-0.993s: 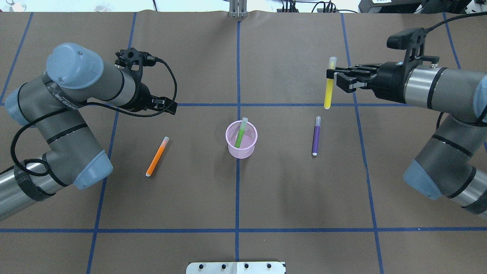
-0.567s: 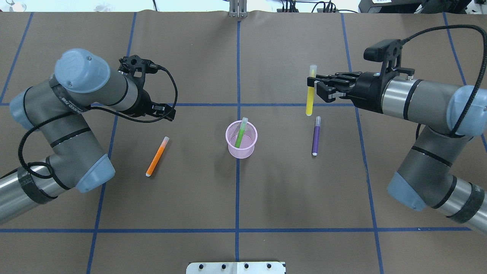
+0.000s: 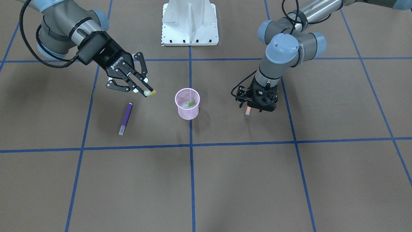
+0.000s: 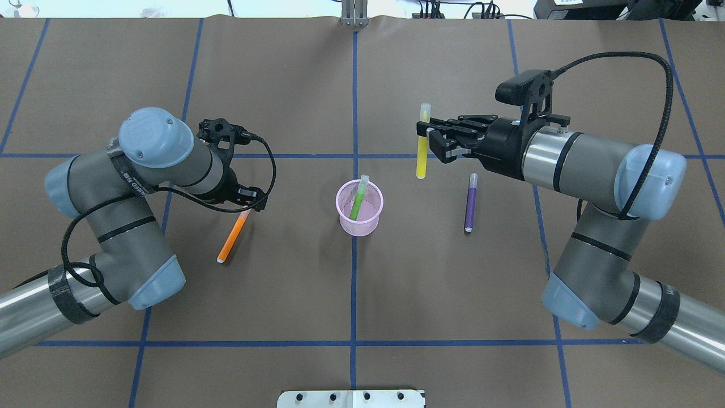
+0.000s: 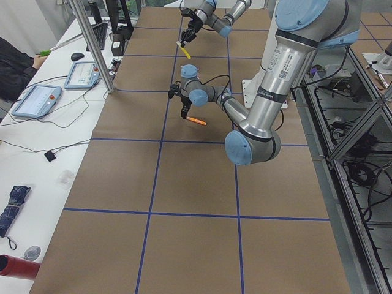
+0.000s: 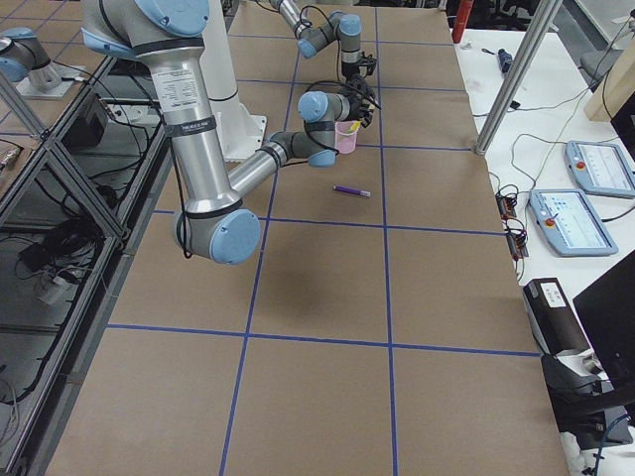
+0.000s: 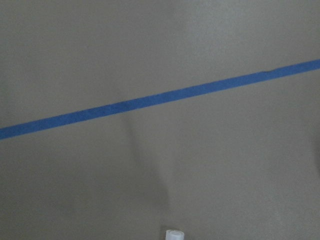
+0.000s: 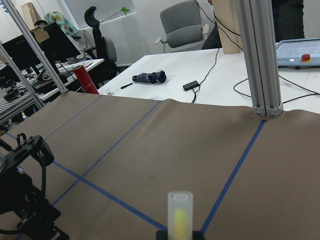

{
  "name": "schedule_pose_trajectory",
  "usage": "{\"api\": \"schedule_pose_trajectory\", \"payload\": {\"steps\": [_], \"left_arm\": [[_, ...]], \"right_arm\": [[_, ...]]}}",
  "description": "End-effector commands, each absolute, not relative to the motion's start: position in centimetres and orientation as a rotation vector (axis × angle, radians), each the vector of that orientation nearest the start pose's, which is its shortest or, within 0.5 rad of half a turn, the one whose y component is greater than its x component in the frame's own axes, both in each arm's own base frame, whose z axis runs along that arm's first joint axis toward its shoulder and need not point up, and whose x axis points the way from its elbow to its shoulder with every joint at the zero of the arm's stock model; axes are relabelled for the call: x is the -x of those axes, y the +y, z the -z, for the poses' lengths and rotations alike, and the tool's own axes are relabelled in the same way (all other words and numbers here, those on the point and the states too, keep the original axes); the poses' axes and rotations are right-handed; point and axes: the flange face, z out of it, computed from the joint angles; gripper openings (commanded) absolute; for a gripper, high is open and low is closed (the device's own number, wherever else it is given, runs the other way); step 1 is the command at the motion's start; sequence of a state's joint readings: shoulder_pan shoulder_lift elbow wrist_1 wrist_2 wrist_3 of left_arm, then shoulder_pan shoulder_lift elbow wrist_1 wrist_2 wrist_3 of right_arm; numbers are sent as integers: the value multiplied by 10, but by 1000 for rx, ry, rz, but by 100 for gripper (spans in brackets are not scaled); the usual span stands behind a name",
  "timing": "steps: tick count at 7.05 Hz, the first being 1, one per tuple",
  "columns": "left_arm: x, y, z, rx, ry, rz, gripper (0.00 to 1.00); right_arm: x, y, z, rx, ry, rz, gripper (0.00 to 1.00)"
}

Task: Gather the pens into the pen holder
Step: 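Move the left gripper to the orange marker while the right carries the highlighter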

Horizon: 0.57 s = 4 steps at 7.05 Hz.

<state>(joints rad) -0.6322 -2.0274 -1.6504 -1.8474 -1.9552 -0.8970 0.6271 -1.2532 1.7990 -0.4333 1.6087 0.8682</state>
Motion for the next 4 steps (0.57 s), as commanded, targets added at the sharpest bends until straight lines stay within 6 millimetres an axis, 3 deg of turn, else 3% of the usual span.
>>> {"api": "schedule_pose_trajectory", "payload": {"steps": [1, 4], "left_arm": [[-486, -461, -342, -184, 848, -209, 76], [-488, -461, -346, -179, 843, -210, 71]], "right_arm": [[379, -432, -245, -1017, -1348, 91, 0], [382, -434, -241, -1020, -1351, 91, 0]]}}
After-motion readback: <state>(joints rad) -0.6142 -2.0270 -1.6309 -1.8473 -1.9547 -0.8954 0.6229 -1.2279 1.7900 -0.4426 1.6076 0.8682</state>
